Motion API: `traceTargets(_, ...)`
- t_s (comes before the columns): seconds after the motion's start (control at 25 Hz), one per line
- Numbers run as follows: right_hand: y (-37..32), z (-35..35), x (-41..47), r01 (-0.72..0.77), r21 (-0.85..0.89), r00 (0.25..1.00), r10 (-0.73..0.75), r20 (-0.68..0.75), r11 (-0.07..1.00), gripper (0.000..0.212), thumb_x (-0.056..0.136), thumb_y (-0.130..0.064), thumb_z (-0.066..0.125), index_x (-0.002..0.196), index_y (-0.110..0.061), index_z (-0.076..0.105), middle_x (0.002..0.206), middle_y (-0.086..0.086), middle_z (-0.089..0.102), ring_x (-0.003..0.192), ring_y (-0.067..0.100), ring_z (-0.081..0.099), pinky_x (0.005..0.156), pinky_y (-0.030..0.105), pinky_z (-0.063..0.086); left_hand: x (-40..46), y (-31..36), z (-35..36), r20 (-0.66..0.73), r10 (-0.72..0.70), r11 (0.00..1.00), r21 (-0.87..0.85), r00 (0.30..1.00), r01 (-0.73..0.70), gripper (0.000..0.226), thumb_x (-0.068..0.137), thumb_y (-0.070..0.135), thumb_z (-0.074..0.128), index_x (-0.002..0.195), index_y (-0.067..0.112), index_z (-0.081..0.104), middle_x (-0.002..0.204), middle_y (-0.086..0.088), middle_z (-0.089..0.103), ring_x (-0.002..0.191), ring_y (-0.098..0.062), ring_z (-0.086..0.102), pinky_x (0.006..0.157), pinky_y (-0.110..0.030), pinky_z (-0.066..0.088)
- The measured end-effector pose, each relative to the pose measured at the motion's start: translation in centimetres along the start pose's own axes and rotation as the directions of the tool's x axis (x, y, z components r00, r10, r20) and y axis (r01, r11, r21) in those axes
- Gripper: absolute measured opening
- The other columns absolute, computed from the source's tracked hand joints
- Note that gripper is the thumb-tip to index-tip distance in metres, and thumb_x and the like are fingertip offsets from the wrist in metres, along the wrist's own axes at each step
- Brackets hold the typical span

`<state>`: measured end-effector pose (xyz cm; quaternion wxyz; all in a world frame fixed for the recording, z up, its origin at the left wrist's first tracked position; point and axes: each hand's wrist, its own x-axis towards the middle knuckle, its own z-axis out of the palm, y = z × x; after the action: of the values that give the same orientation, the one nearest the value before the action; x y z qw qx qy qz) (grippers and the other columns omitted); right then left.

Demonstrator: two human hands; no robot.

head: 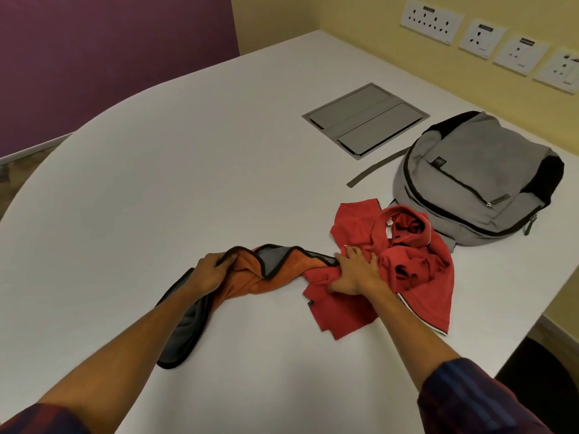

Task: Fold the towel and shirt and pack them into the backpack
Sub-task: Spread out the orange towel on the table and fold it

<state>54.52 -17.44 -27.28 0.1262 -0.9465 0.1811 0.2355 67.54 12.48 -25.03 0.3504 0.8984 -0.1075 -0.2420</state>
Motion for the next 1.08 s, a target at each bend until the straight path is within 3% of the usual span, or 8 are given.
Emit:
traceTargets(0.16, -7.1, -1.2, -2.6, 0.33, 0.25, 0.928, -0.263, -0.265, 0.91, 0.082, 0.071, -0.059, 0.071, 0.141, -0.027, 0.043, 0.141, 0.002, 0.05, 0.126, 0.02, 0.049, 0.101, 0.038, 0.037, -0.2, 1.0, 0.3, 0.033, 0.045, 0.999, -0.006, 0.998, -0.045, 0.038, 0.1, 0.03, 0.045, 0.068, 0.018, 0.06, 0.066, 0.002, 0.061, 0.064, -0.012, 0.055, 0.058, -0.019, 0.038)
traceTargets(0.32, -12.2, -1.9, -2.9, 0.464, 0.254, 0.867, -0.374, -0.33, 0.849, 0.05, 0.082, -0.046, 0.067, 0.126, -0.025, 0.056, 0.113, 0.0, 0.068, 0.102, 0.023, 0.062, 0.074, 0.031, 0.042, -0.6, 2.2, -0.4, 0.061, 0.19, 0.982, -0.032, 0.98, -0.188, 0.031, 0.098, 0.032, 0.046, 0.107, 0.015, 0.07, 0.097, 0.003, 0.068, 0.09, -0.012, 0.062, 0.076, -0.016, 0.043)
traceTargets(0.52, -13.2, -4.8, -2.6, 0.353, 0.551, 0.924, -0.187, -0.334, 0.756, 0.023, 0.075, -0.021, 0.05, 0.09, -0.03, 0.067, 0.074, -0.007, 0.068, 0.078, 0.02, 0.063, 0.067, 0.033, 0.045, -1.5, 2.7, -2.3, 0.0, 0.255, 0.966, 0.032, 0.967, -0.255, 0.016, 0.093, 0.017, 0.054, 0.09, 0.022, 0.068, 0.09, 0.006, 0.067, 0.085, -0.011, 0.061, 0.078, -0.027, 0.046)
traceTargets(0.64, -12.4, -8.4, -2.7, 0.409, 0.657, 0.91, -0.226, -0.348, 0.633, 0.014, 0.07, -0.006, 0.05, 0.064, -0.013, 0.061, 0.049, -0.003, 0.054, 0.049, 0.013, 0.048, 0.056, 0.03, 0.039, -2.3, 0.1, -2.6, -0.012, 0.125, 0.974, 0.194, 0.992, -0.12, 0.013, 0.085, 0.019, 0.059, 0.094, 0.02, 0.068, 0.092, 0.004, 0.067, 0.086, -0.017, 0.062, 0.079, -0.034, 0.05)
traceTargets(0.76, -11.8, -11.9, -3.5, 0.414, 0.684, 0.91, -0.252, -0.33, 0.6, 0.03, 0.08, -0.007, 0.055, 0.053, -0.004, 0.042, 0.046, 0.008, 0.04, 0.043, 0.012, 0.035, 0.05, 0.027, 0.03, -2.8, -1.4, -3.6, 0.002, -0.024, 0.971, 0.238, 1.0, 0.023, 0.018, 0.084, 0.019, 0.058, 0.067, 0.014, 0.06, 0.066, -0.001, 0.059, 0.064, -0.02, 0.055, 0.063, -0.031, 0.042)
traceTargets(0.92, -11.5, -13.2, -3.2, 0.403, 0.699, 0.897, -0.103, -0.43, 0.591, 0.036, 0.085, -0.017, 0.057, 0.052, -0.014, 0.042, 0.042, -0.009, 0.04, 0.044, 0.009, 0.036, 0.049, 0.025, 0.029, -3.6, 1.0, -6.5, 0.101, -0.133, 0.972, -0.181, 0.986, 0.15, 0.038, 0.087, 0.011, 0.045, 0.051, 0.02, 0.035, 0.053, -0.001, 0.037, 0.052, -0.016, 0.032, 0.054, -0.029, 0.027)
traceTargets(1.0, -11.4, -12.8, -2.3, 0.363, 0.803, 0.898, 0.053, -0.437, 0.473, 0.035, 0.085, -0.018, 0.057, 0.053, -0.015, 0.045, 0.042, -0.011, 0.043, 0.045, 0.007, 0.039, 0.053, 0.025, 0.032, -4.5, 2.8, -7.9, 0.221, -0.194, 0.807, -0.517, 0.956, 0.284, 0.037, 0.088, 0.018, 0.046, 0.051, 0.019, 0.043, 0.055, -0.007, 0.042, 0.047, -0.016, 0.038, 0.05, -0.027, 0.032)
traceTargets(1.08, -11.5, -12.4, -1.7, 0.35, 0.88, 0.895, 0.161, -0.415, 0.322, 0.021, 0.086, -0.017, 0.058, 0.065, -0.014, 0.057, 0.052, -0.006, 0.05, 0.049, 0.009, 0.044, 0.056, 0.026, 0.035, -5.1, 4.2, -9.1, 0.438, -0.116, 0.73, -0.571, 0.892, 0.375, 0.03, 0.089, 0.029, 0.056, 0.072, 0.008, 0.068, 0.073, -0.019, 0.065, 0.06, -0.021, 0.06, 0.057, -0.028, 0.051)
